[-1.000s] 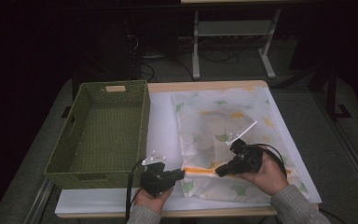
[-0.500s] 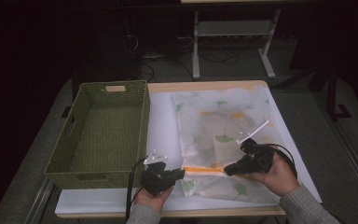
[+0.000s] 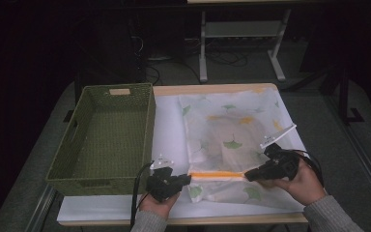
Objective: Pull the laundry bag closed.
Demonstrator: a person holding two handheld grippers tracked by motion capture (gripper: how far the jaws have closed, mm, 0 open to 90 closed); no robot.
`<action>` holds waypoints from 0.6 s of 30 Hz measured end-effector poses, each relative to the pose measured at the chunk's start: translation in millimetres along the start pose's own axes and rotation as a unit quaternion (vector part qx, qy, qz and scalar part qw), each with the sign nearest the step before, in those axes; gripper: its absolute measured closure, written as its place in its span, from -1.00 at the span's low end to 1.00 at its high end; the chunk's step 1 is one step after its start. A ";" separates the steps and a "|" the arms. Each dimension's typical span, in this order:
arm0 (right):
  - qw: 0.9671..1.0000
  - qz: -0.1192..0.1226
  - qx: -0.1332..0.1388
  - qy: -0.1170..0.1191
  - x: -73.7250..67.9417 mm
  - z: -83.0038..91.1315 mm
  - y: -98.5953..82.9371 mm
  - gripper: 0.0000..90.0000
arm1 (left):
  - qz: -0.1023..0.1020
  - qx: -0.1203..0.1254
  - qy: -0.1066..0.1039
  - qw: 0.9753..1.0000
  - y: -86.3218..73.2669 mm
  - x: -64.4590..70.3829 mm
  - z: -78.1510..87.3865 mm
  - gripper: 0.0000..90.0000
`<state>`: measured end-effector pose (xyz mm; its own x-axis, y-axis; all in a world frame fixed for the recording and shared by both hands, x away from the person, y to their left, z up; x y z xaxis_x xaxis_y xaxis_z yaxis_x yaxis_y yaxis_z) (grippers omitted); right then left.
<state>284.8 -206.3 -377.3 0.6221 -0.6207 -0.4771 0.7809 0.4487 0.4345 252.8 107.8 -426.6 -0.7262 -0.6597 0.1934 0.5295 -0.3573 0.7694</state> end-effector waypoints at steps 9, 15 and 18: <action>1.000 -0.015 0.011 -0.003 10.8 11.6 -10.9 1.00 | -0.002 -0.004 0.004 1.000 0.3 0.1 0.0 0.87; 1.000 -0.023 0.017 -0.006 17.6 18.5 -18.1 0.99 | -0.002 -0.004 0.004 1.000 0.2 0.9 0.0 0.87; 0.999 -0.031 0.019 -0.007 21.6 21.3 -22.5 1.00 | -0.003 -0.005 0.003 1.000 -0.2 1.0 -0.4 0.87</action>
<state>279.5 -243.4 -381.1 0.5721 -0.6557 -0.4927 0.8147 0.3848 0.4338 252.1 107.0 -426.8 -0.7267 -0.6616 0.1849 0.5293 -0.3677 0.7646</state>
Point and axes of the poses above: each handheld gripper's, and its own axes: z roughly backward along the jaws, y roughly out of its top, x roughly to its right, the point moved 2 cm from there along -z, roughly forward along the jaws, and after that the axes turned 12 degrees about -z, right-handed, at the moved point
